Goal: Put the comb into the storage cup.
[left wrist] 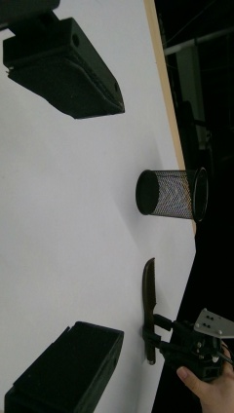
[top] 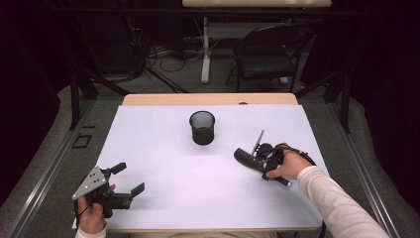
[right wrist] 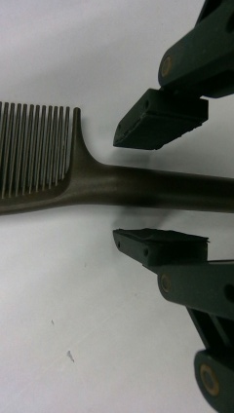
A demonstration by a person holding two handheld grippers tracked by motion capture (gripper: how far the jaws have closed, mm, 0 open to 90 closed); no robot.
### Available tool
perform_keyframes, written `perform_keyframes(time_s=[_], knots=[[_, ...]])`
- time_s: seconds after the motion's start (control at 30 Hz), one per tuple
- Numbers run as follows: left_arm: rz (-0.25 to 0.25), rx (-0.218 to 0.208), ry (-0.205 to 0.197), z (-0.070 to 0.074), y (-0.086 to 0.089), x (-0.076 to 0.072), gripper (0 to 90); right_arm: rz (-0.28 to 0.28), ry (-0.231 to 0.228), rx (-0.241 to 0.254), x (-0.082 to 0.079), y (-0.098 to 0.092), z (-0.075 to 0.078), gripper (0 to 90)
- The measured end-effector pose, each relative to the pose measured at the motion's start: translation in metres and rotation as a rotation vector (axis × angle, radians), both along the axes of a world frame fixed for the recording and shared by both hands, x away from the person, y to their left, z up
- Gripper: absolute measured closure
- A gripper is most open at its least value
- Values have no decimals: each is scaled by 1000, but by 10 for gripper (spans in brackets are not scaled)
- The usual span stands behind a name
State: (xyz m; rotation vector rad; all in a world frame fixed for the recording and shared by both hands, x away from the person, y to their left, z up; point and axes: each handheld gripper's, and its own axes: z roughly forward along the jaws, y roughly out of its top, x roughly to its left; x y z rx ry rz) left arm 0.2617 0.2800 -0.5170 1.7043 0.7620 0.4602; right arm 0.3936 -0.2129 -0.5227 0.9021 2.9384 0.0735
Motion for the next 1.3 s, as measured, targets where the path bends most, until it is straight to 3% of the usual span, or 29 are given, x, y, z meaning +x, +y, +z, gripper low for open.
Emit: perform_keyframes(time_s=[0.07, 0.13, 0.17, 0.23, 0.67, 0.73, 0.77, 0.8, 1.3], knots=[[-4, 1, 3, 0, 0, 1, 4, -10, -4, 3, 1, 0, -2, 518], [-5, 1, 2, 0, 0, 0, 4, 7, 30, -52, 4, 1, 1, 528], [-6, 3, 0, 0, 0, 0, 4, 8, 28, -50, 4, 0, 1, 534], [-4, 6, 0, 0, -1, 0, 4, -24, -6, 28, 2, -1, -5, 548], [-6, 6, 3, -1, -1, 1, 4, -27, -1, 27, 2, -4, -2, 631], [-5, 6, 3, -1, -1, 1, 4, -10, 17, -3, 3, -4, 0, 644], [-5, 6, 3, -1, -1, 1, 4, -32, 4, 14, 1, -4, -2, 652], [-5, 6, 3, -1, -1, 1, 4, -19, 8, 21, 1, -5, -2, 653], [-6, 9, 5, -1, -1, 1, 4, -10, 25, 12, 1, -4, -2, 707]])
